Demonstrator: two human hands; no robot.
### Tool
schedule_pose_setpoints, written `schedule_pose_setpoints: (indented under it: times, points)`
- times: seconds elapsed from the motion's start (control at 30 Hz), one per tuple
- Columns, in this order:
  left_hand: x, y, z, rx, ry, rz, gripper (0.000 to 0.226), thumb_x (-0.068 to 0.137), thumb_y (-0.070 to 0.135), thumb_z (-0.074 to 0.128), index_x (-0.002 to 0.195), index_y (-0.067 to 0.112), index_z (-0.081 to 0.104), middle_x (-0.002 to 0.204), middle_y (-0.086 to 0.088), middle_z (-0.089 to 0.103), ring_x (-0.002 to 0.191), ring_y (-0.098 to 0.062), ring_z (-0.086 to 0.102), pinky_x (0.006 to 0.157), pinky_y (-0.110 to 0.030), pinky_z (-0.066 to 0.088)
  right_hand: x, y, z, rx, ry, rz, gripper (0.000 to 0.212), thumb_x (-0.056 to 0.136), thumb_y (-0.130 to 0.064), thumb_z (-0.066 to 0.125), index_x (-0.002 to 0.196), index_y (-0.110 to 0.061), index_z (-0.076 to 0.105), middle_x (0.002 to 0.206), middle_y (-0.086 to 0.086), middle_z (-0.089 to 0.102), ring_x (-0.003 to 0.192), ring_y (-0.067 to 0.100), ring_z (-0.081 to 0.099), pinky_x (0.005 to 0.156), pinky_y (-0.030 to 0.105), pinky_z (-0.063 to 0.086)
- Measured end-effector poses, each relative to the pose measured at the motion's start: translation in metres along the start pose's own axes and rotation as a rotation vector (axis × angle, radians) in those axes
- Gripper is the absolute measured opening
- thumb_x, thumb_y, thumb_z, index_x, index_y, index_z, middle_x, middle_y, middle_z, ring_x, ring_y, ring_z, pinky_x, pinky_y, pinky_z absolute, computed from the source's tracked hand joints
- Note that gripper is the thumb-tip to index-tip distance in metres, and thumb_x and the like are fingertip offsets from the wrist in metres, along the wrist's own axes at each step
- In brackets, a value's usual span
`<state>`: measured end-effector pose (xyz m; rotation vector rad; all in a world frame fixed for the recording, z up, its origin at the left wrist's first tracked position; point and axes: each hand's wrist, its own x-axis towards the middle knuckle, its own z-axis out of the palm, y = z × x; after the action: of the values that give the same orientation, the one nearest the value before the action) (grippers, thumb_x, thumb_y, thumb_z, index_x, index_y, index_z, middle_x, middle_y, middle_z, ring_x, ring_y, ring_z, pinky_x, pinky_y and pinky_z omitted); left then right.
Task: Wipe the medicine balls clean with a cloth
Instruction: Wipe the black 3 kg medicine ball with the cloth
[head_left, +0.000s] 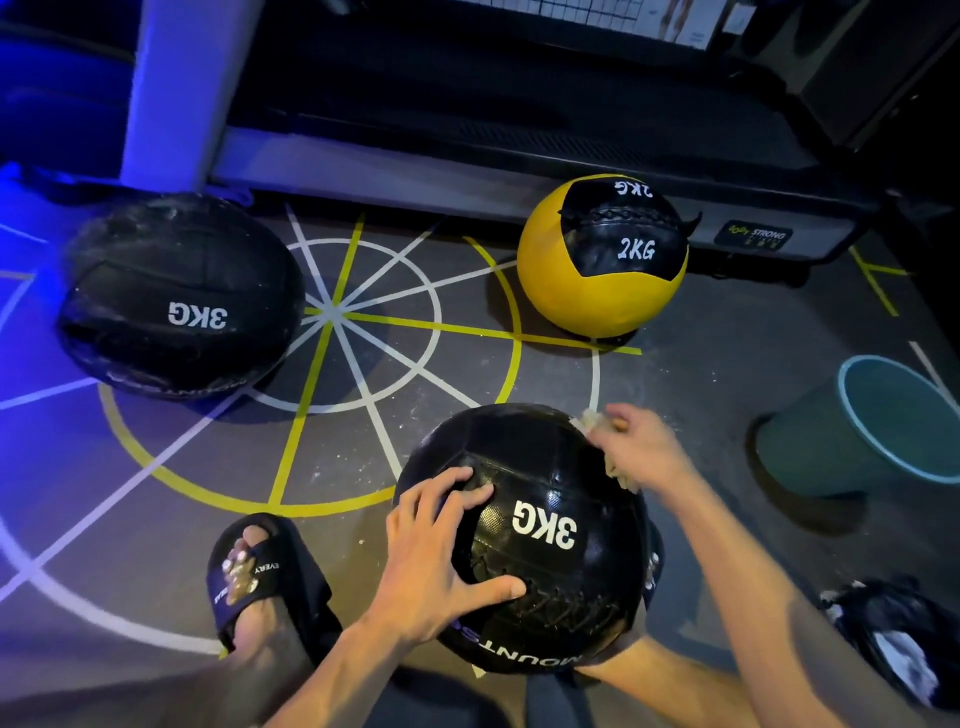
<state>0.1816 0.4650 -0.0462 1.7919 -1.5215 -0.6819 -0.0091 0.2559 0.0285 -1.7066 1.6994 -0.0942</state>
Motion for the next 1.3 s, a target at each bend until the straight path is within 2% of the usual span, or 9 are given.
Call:
schedule_pose_setpoints:
  times: [0.1,0.17,0.3,0.4,0.5,0.7,0.93,1.13,1.3]
  points:
    - [0.0,-0.003,0.001,0.011,0.01,0.011,0.093,0.066,0.09,0.068,0.144,0.046,0.043,0.157,0.027,0.023,0.146,-0.008,0.02,0.114,-0.035,0.016,0.007,-0.006,-0.017,0.325,-0.195,0.119,0.02,0.101,-0.02,0.059,0.107,-0.011,0.076,0.101,0.014,0.076,0.095,0.024,0.069,0.092,0.042,0.055]
    - [0.0,-0.003,0.003,0.018,0.014,0.017,0.093,0.066,0.09,0.068,0.145,0.045,0.044,0.157,0.026,0.023,0.146,-0.009,0.02,0.114,-0.035,0.016,0.009,-0.007,-0.017,0.228,-0.189,0.131,0.011,0.097,-0.015,0.066,0.102,-0.02,0.075,0.097,0.005,0.075,0.097,0.02,0.069,0.094,0.042,0.056]
    - [0.0,-0.003,0.008,0.035,0.018,0.031,0.094,0.067,0.091,0.066,0.146,0.044,0.045,0.158,0.024,0.023,0.145,-0.008,0.018,0.114,-0.033,0.015,0.015,-0.038,0.01,-0.015,-0.035,0.028,0.014,0.096,-0.021,0.067,0.106,-0.014,0.073,0.085,0.0,0.072,0.071,0.011,0.064,0.068,0.027,0.053]
    - [0.002,-0.003,0.009,0.035,0.024,0.029,0.094,0.066,0.091,0.067,0.145,0.044,0.047,0.158,0.025,0.024,0.144,-0.009,0.021,0.114,-0.033,0.016,0.013,-0.081,0.05,-0.191,-0.072,-0.198,0.022,0.1,-0.027,0.062,0.117,-0.018,0.071,0.108,-0.001,0.071,0.074,0.003,0.058,0.074,0.021,0.046]
    - [0.001,-0.004,0.009,0.046,0.027,0.024,0.093,0.066,0.091,0.066,0.144,0.044,0.046,0.157,0.025,0.023,0.144,-0.009,0.021,0.115,-0.036,0.018,0.008,-0.101,0.083,-0.385,-0.087,-0.407,0.023,0.1,-0.02,0.059,0.117,-0.015,0.073,0.116,0.004,0.07,0.092,0.015,0.066,0.082,0.025,0.051]
    - [-0.003,-0.002,0.014,0.036,0.059,0.045,0.092,0.067,0.091,0.066,0.145,0.046,0.045,0.158,0.025,0.023,0.144,-0.01,0.023,0.116,-0.036,0.017,0.038,-0.066,0.038,-0.424,0.028,-0.099,0.019,0.1,-0.027,0.061,0.106,-0.019,0.077,0.111,0.007,0.074,0.098,0.023,0.067,0.094,0.035,0.054]
    - [-0.005,0.001,0.022,0.066,0.068,0.066,0.091,0.07,0.092,0.061,0.147,0.047,0.041,0.161,0.019,0.025,0.145,-0.011,0.023,0.118,-0.042,0.022,0.004,-0.1,0.09,-0.432,-0.2,-0.574,0.022,0.101,-0.025,0.06,0.117,-0.023,0.075,0.114,-0.004,0.066,0.104,0.011,0.061,0.094,0.029,0.049]
    - [-0.005,-0.003,0.017,0.05,0.005,0.062,0.092,0.075,0.089,0.06,0.153,0.048,0.034,0.165,0.025,0.014,0.151,-0.009,0.016,0.121,-0.044,0.02,0.055,-0.068,0.042,-0.532,0.013,-0.265,0.017,0.098,-0.024,0.063,0.1,-0.021,0.08,0.109,0.006,0.073,0.1,0.023,0.067,0.095,0.036,0.054]
    - [-0.002,-0.006,0.009,0.059,-0.026,0.072,0.092,0.076,0.089,0.058,0.154,0.048,0.032,0.166,0.022,0.014,0.151,-0.01,0.014,0.123,-0.043,0.016,0.032,-0.102,0.088,-0.54,-0.11,-0.531,0.019,0.1,-0.021,0.059,0.095,-0.019,0.078,0.107,0.002,0.064,0.099,0.02,0.061,0.089,0.029,0.045]
